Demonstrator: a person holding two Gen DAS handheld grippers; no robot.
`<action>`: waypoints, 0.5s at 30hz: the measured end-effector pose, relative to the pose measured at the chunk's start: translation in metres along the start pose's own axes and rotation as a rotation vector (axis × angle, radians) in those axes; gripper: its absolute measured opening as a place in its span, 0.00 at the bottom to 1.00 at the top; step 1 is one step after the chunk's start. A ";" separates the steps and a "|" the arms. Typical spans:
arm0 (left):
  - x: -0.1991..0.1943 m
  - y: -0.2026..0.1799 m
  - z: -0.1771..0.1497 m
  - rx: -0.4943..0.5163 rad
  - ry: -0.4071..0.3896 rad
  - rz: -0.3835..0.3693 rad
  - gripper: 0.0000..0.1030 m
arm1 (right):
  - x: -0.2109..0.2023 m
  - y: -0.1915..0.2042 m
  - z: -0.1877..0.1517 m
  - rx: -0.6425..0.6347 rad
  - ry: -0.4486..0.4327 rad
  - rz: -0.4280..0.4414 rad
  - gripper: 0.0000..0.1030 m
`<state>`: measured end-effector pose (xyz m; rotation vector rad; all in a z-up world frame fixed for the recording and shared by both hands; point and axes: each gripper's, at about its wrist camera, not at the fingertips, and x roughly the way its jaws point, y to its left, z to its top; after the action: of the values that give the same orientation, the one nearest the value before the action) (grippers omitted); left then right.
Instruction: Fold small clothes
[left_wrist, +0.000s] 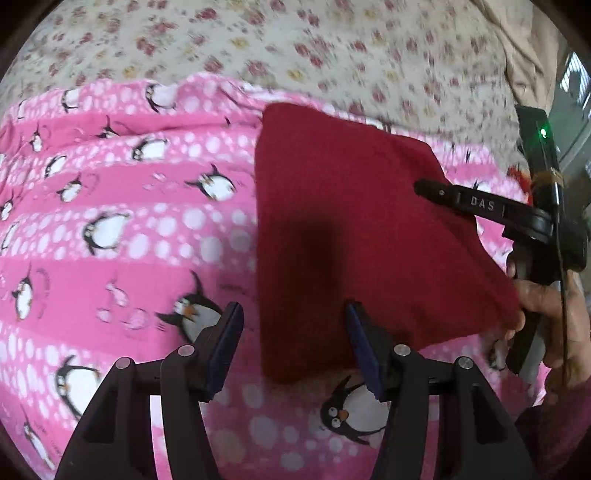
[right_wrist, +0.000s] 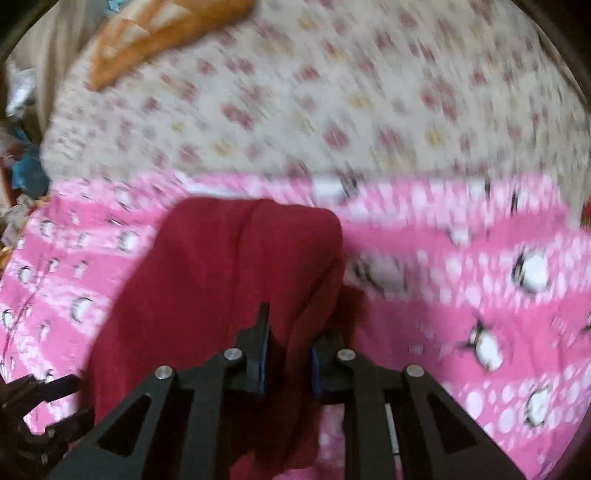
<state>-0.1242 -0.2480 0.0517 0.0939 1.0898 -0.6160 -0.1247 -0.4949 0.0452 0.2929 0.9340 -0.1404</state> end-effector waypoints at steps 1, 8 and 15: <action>0.003 0.000 -0.003 -0.001 -0.009 0.006 0.36 | 0.003 -0.006 -0.004 0.025 0.003 0.018 0.19; 0.002 0.008 -0.005 -0.041 -0.012 -0.023 0.36 | -0.049 -0.032 -0.015 0.252 -0.030 0.198 0.43; 0.001 0.004 -0.008 -0.031 -0.032 0.001 0.36 | -0.049 0.000 -0.049 0.258 0.105 0.358 0.43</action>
<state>-0.1285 -0.2415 0.0462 0.0575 1.0677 -0.5971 -0.1912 -0.4807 0.0573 0.7064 0.9531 0.0861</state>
